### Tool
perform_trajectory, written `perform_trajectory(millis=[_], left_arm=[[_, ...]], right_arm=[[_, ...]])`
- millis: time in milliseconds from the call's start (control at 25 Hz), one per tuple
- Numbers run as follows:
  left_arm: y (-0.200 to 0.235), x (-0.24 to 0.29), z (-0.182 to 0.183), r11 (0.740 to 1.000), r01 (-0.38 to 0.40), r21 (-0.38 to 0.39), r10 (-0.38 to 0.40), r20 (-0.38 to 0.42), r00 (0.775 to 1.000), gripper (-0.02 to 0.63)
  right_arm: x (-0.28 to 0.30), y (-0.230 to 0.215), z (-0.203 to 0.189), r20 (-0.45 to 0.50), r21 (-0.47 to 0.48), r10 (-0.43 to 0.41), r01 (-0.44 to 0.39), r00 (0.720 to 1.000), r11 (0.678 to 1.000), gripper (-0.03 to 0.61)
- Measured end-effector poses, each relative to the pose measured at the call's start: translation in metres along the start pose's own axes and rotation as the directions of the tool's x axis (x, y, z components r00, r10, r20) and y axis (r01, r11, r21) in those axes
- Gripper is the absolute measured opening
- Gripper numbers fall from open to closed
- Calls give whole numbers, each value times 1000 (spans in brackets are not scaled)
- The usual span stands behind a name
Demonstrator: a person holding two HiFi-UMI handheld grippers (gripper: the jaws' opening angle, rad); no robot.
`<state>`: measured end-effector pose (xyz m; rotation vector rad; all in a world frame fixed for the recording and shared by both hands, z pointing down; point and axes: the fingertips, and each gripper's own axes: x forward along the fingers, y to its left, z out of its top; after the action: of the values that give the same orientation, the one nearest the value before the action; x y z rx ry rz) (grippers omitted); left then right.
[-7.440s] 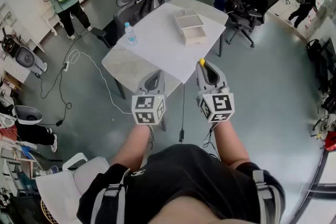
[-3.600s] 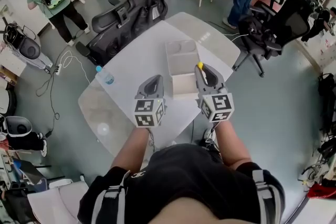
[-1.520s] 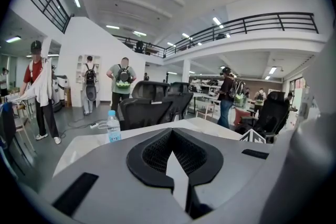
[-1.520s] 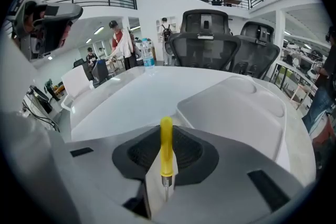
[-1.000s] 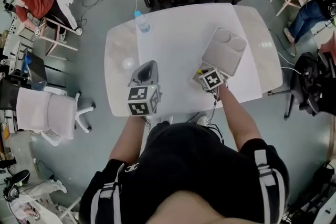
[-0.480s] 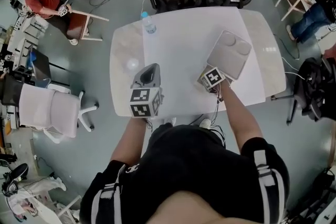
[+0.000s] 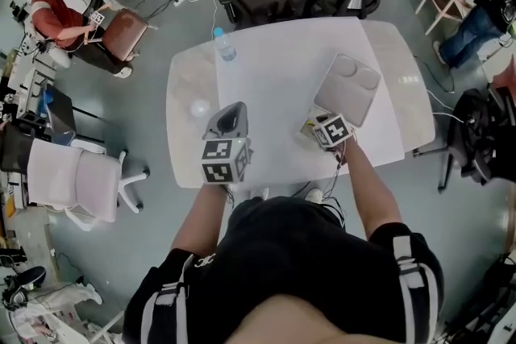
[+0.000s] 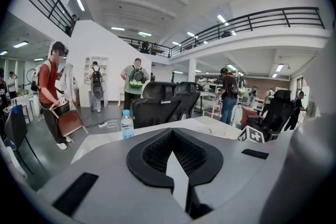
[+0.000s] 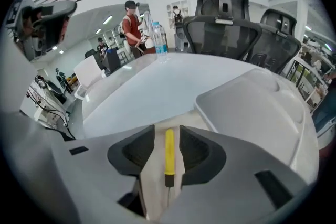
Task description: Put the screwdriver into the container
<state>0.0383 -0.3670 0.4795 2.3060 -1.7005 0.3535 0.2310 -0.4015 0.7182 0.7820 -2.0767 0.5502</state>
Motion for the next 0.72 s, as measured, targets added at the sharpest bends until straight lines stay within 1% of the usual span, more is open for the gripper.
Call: perform_trajectory(millis=[40, 80, 120, 200, 240, 360, 560, 640, 720], left_arm=[[-1, 2, 1, 1000, 6, -1, -6, 2, 1000, 12], [-2, 4, 2, 1000, 13, -2, -13, 6, 1000, 12], [-4, 6, 3, 1000, 21, -4, -21, 10, 1000, 12], [-8, 10, 8, 999, 40, -5, -39, 22, 999, 12], [-11, 12, 11, 999, 51, -3, -51, 29, 998, 12], [-23, 19, 20, 996, 93, 13, -94, 47, 994, 12], [-41, 30, 32, 987, 155, 43, -157, 72, 985, 12], [-46, 32, 37, 985, 163, 48, -167, 85, 982, 12], [-51, 35, 42, 983, 174, 53, -178, 99, 979, 12]], right_arm=[[-11, -1, 7, 49, 5, -24, 23, 999, 1000, 139], [-23, -3, 16, 105, 17, -60, 59, 993, 998, 116], [-37, -7, 26, 165, 37, -107, 103, 980, 994, 81], [-66, -13, 45, 278, 89, -203, 185, 939, 979, 30], [-80, -16, 53, 327, 120, -242, 214, 913, 969, 22], [-125, -25, 76, 452, 207, -336, 269, 826, 940, 14], [-198, -29, 101, 600, 277, -428, 326, 675, 904, 12], [-227, -28, 108, 648, 312, -467, 349, 602, 884, 12], [-254, -21, 115, 700, 339, -486, 356, 524, 871, 12]])
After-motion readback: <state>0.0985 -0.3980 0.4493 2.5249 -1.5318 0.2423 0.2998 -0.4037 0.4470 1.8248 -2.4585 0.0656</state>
